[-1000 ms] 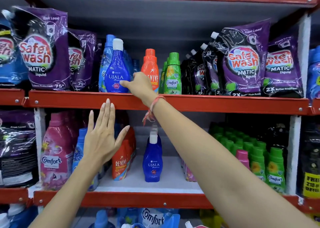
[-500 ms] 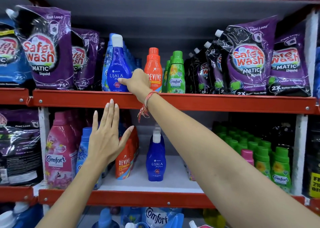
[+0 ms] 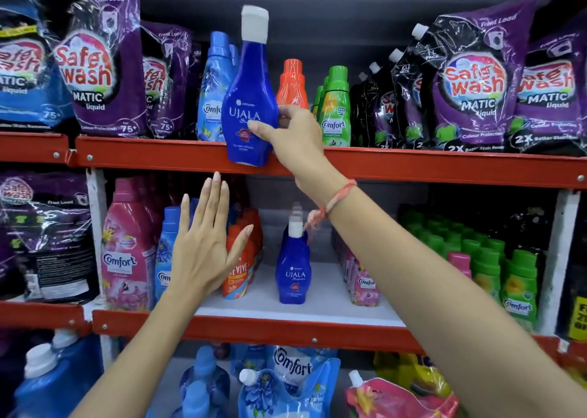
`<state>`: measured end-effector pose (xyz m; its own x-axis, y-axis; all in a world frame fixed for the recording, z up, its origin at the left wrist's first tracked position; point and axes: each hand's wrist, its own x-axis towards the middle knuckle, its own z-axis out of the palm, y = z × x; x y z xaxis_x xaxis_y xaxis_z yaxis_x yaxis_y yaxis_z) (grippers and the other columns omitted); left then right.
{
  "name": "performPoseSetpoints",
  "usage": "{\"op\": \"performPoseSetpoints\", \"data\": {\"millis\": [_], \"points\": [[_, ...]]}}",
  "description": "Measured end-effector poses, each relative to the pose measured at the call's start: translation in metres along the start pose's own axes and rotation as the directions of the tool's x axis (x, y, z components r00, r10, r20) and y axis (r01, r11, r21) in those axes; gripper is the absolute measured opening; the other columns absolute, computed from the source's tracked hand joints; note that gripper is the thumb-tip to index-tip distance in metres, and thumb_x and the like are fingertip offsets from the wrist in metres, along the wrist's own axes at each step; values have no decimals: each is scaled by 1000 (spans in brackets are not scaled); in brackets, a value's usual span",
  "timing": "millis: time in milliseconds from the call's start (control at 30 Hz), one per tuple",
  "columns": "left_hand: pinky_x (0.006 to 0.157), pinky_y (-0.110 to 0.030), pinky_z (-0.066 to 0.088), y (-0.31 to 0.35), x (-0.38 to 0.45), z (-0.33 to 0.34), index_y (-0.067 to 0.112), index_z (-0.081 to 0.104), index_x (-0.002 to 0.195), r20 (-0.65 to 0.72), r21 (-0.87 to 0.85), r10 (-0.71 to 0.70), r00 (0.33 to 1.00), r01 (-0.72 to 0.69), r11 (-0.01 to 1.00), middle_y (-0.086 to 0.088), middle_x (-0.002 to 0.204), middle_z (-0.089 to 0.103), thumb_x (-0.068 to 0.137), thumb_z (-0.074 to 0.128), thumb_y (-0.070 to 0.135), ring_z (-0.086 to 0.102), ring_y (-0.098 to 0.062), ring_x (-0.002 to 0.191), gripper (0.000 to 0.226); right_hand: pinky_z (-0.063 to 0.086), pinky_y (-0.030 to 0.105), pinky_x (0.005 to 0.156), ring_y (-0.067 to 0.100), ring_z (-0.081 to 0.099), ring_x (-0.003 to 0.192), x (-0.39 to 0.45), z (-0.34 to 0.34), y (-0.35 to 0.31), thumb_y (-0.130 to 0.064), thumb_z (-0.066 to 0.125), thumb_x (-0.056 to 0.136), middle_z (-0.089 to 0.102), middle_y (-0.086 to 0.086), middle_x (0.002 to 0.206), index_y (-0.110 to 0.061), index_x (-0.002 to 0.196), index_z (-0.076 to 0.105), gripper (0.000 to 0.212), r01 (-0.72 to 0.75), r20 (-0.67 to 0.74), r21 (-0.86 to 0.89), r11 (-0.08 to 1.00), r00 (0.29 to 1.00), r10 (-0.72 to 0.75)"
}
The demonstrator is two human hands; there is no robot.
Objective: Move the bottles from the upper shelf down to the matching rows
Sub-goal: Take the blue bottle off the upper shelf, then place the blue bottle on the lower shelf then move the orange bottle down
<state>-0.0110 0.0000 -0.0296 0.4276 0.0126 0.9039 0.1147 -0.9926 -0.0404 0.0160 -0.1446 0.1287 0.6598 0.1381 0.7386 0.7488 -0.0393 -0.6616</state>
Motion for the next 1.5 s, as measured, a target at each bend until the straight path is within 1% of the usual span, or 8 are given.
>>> {"op": "performPoseSetpoints", "data": {"millis": [133, 233, 467, 567, 700, 833, 1067, 1500], "points": [[120, -50, 10, 4, -24, 6, 4, 14, 150, 8, -29, -20, 1000, 21, 999, -11, 161, 12, 94, 31, 51, 9, -21, 148, 76, 58, 47, 85, 21, 69, 99, -36, -17, 32, -30, 78, 72, 72, 6, 109, -10, 112, 63, 48, -77, 39, 81, 994, 997, 74], [120, -50, 9, 6, -43, 14, 4, 13, 150, 43, -52, -14, 999, 16, 999, -11, 161, 11, 93, 31, 50, 8, -21, 148, 75, 58, 43, 86, 18, 70, 96, -65, -28, 56, -23, 78, 74, 72, 5, 107, -11, 112, 62, 44, -136, 79, 108, 985, 989, 128], [120, -49, 10, 10, -84, 41, 6, 9, 151, 161, -53, -12, 987, 21, 998, -10, 161, 9, 93, 32, 51, 9, -21, 148, 76, 57, 30, 81, 11, 67, 89, -120, -40, 107, -18, 76, 77, 70, -1, 103, -14, 114, 59, 41, -237, 169, 18, 971, 958, 231], [119, -50, 12, 7, -96, 51, 5, 9, 151, 207, -40, -21, 978, 30, 999, -11, 161, 9, 93, 32, 52, 9, -21, 148, 77, 55, 22, 77, 14, 67, 95, -132, -44, 134, -18, 76, 79, 69, 2, 110, -10, 119, 58, 45, -277, 178, -27, 960, 944, 278], [119, -50, 13, 1, -109, 62, 4, 8, 151, 274, -6, -41, 961, 44, 999, -11, 162, 8, 92, 28, 56, 8, -22, 148, 80, 55, 25, 81, 20, 65, 103, -141, -47, 173, -17, 76, 78, 67, 8, 117, -7, 122, 56, 49, -350, 161, -94, 932, 919, 361], [119, -48, 13, -3, -116, 72, 4, 9, 150, 304, -13, -48, 952, 54, 998, -12, 161, 9, 91, 28, 60, 9, -23, 148, 84, 52, 14, 69, 14, 63, 91, -144, -49, 201, -14, 76, 78, 67, 8, 113, -6, 119, 56, 47, -428, 133, -114, 897, 888, 441], [119, -47, 12, -12, -123, 87, 2, 7, 150, 349, -3, -63, 935, 68, 998, -15, 161, 8, 87, 27, 68, 9, -25, 148, 93, 57, 36, 87, 20, 62, 106, -145, -49, 229, -16, 75, 80, 63, 9, 123, -9, 124, 51, 51, -536, 137, -111, 837, 826, 547], [119, -44, 2, -25, -130, 97, 5, 0, 151, 359, -79, -67, 931, 102, 992, -10, 162, -2, 82, 23, 77, -1, -21, 149, 102, 54, 29, 84, 22, 60, 111, -138, -50, 230, -14, 74, 80, 61, 10, 128, -8, 128, 48, 54, -567, 181, -146, 811, 790, 585]]}}
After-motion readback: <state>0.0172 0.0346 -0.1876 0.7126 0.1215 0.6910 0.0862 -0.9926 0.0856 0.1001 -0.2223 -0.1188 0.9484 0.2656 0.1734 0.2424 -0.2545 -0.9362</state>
